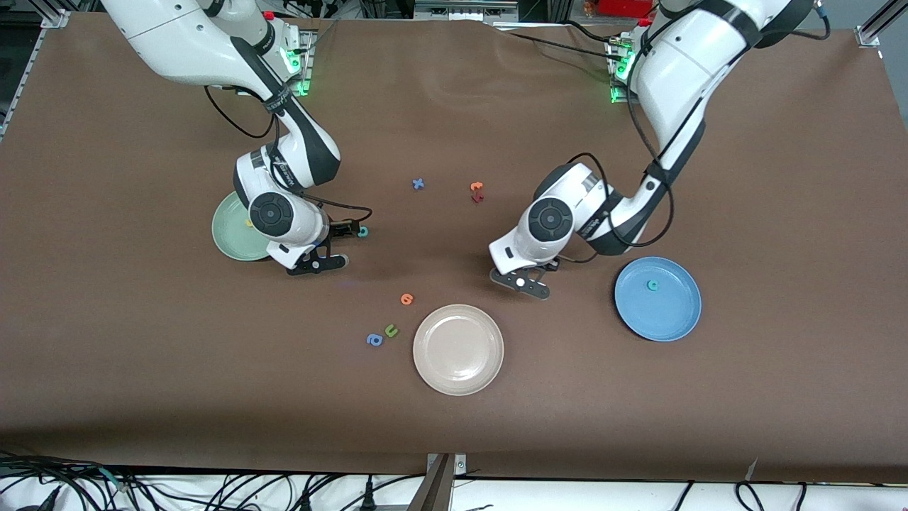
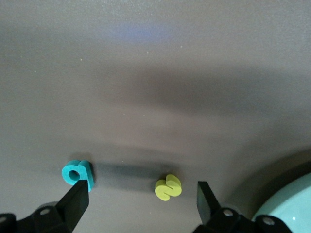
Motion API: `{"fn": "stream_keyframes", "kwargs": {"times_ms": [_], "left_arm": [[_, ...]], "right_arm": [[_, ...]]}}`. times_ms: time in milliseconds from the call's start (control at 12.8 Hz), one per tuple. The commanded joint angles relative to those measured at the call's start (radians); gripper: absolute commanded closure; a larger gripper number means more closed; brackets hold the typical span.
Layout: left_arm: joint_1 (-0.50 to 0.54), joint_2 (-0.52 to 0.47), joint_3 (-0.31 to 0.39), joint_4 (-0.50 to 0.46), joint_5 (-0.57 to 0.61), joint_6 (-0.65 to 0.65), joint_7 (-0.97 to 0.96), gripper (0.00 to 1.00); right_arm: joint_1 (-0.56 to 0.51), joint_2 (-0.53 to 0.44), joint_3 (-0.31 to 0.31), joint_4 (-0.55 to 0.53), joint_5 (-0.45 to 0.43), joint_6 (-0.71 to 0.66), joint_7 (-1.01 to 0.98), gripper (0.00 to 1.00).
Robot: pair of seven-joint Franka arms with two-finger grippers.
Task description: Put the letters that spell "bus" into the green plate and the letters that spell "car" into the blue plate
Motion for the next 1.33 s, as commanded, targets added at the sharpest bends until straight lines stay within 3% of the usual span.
{"fn": "stream_keyframes", "kwargs": {"times_ms": [0,392,549,627,705,941,1254], "left_arm": [[0.097,-0.046,-0.004,-0.015,0.036,-0.038,0.124,0.85],[0.299,-0.045,0.001,-0.019,0.039,-0.065,0.498,0.84],[0.350,-0.031,0.007,-0.018,0.080,-0.053,0.567,0.82],[0.358,-0.022,0.005,-0.016,0.096,-0.047,0.569,0.70],[0.360,-0.017,0.005,-0.019,0.097,-0.032,0.557,0.01],[0.347,-0.025,-0.021,-0.018,0.081,-0.035,0.514,0.00],[0.263,-0.024,-0.087,-0.013,0.081,-0.039,0.237,0.00]], "right_arm": [[0.000,0.007,0.000,0.001,-0.014,0.012,-0.008,0.02],[-0.002,0.027,-0.001,-0.006,-0.027,0.029,-0.010,0.02],[-0.002,0.028,-0.003,-0.007,-0.086,0.028,-0.011,0.02],[-0.002,0.030,-0.003,-0.013,-0.106,0.028,-0.011,0.02],[-0.003,0.030,-0.003,-0.017,-0.109,0.025,-0.013,0.02],[-0.006,0.028,-0.003,-0.031,-0.109,0.021,-0.011,0.13],[-0.016,0.024,-0.005,-0.042,-0.109,0.005,-0.013,0.26]]}}
